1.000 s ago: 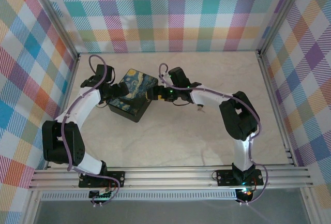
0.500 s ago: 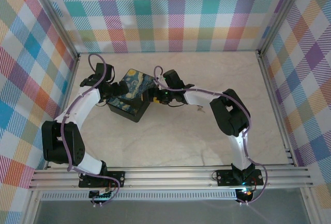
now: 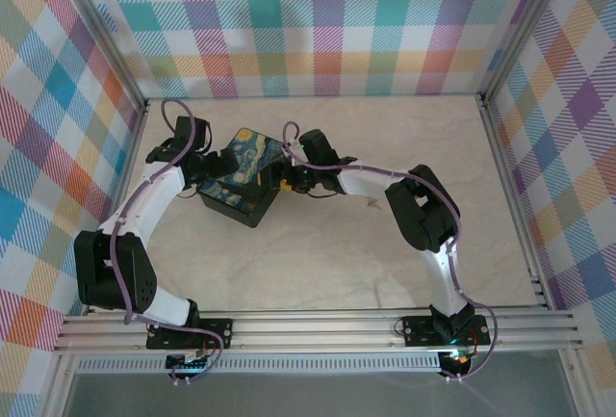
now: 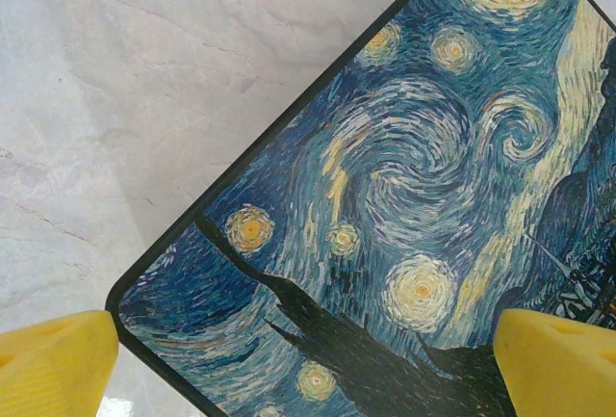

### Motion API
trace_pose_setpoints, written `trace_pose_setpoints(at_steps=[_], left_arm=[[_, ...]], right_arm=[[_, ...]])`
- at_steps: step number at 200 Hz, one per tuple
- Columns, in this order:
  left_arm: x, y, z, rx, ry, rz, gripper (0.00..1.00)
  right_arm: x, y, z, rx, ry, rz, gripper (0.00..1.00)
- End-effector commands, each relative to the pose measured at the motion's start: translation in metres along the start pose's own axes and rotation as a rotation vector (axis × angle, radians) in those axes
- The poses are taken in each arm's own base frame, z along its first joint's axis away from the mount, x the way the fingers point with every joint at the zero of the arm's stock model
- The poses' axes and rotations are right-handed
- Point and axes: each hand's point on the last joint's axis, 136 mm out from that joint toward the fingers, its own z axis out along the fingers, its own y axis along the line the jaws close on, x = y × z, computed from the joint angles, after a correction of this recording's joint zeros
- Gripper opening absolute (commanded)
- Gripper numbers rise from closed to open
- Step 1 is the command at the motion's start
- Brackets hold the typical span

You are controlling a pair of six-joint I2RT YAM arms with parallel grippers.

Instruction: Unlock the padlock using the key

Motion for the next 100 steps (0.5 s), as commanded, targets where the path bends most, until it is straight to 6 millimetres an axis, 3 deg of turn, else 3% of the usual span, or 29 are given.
trace_pose_setpoints(at_steps=[1, 40, 64, 78, 100], left_arm=[[-0.007, 0.002, -0.011, 0.0, -0.017, -0.002, 1.0], [-0.022, 0.022, -0.016, -0.008, -0.149, -0.08, 1.0], [-0.037, 0.032, -0.022, 0.021, -0.39, -0.001, 1.0], [-0.037, 0.048, -0.022, -0.037, -0.482, 0.026, 1.0], [-0.034, 0.065, -0.002, -0.11, -0.464, 0.05, 1.0]], right_arm=[[-0.002, 0.005, -0.016, 0.015, -0.016, -0.037, 0.89], [-0.004, -0.002, -0.052, 0.055, -0.054, -0.08, 0.93], [-0.009, -0.011, -0.084, 0.117, -0.107, -0.137, 1.0], [-0.014, -0.02, -0.112, 0.169, -0.156, -0.164, 1.0], [-0.024, -0.039, -0.16, 0.243, -0.242, -0.183, 1.0]])
